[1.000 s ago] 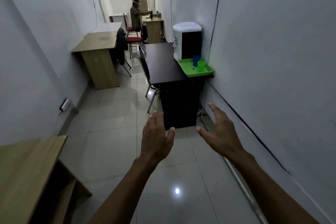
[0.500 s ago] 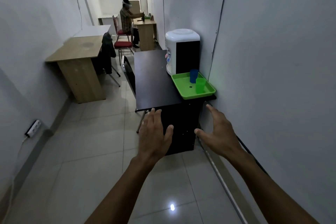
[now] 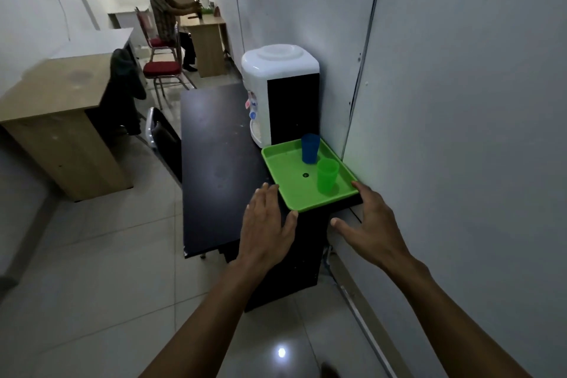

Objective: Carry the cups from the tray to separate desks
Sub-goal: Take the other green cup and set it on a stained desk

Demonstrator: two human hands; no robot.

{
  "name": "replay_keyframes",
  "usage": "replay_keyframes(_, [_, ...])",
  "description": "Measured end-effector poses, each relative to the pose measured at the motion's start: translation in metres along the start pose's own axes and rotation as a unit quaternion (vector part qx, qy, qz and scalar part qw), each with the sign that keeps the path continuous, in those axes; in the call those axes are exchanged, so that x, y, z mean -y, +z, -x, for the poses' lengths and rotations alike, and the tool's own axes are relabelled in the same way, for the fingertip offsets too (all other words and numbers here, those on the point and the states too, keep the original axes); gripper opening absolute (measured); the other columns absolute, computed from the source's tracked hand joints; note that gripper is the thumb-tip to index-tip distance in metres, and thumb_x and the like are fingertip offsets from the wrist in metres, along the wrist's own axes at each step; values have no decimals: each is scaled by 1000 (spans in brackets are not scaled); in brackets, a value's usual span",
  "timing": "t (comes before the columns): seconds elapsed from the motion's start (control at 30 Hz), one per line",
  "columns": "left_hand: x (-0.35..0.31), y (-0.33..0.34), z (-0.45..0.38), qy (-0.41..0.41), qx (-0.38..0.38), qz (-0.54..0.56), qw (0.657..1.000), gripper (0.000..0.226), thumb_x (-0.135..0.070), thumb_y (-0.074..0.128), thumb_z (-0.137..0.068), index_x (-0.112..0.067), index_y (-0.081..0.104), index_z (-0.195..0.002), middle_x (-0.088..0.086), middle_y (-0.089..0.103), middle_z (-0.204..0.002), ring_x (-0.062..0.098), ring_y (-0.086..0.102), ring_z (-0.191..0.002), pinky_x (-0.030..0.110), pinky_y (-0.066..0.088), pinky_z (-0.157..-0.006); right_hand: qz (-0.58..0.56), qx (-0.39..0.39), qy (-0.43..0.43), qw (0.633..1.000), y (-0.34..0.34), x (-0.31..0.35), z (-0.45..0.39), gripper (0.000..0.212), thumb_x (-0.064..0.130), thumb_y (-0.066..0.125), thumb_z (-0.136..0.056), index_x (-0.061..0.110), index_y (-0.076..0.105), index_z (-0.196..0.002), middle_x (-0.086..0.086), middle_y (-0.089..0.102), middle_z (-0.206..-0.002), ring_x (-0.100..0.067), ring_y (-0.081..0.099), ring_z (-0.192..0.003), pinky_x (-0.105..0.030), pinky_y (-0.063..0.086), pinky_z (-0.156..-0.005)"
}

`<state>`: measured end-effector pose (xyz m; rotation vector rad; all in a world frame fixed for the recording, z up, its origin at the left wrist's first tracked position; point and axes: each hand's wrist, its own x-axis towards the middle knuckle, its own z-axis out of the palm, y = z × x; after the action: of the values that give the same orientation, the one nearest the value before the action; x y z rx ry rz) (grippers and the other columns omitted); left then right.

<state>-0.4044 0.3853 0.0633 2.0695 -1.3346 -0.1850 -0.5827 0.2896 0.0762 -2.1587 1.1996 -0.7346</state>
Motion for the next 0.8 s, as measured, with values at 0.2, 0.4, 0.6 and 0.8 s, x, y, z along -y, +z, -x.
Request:
replay_keyframes(0.2, [11,57,-113,2,17,40,999,70,-35,60,-90,-9,28,-147,12,35,-152,24,30,-142,43,33,-114,-10,24,28,999,22,-60,-119,83,36,76,-74,17,37,-145,-9,49,-138,-27,49,-124,-45,45,-101])
replay_keyframes(0.4, [10,102,-194,-21,38,32,999,78,-38,67,-83,-12,30,-146,9,39,-149,23,37,-137,36,36,-110,-21,72,62,995,37,-103,-200,81,36,76,-75,17,38,-144,-9,50,-138,-27,50,-124,-43,45,-100])
replay_keyframes(0.6, [21,163,-240,-35,111,14,993,84,-42,70,-80,-10,28,-147,10,29,-155,21,24,-144,30,24,-116,-25,101,112,988,60,-143,-240,81,35,76,-75,19,38,-144,-8,48,-141,-26,48,-127,-42,44,-102])
replay_keyframes(0.8, [46,217,-274,-28,157,-30,987,94,-51,72,-73,-7,32,-145,20,27,-155,33,8,-148,40,8,-120,-31,109,164,980,88,-171,-255,78,38,73,-74,20,41,-143,-7,50,-140,-25,48,-128,-42,44,-102])
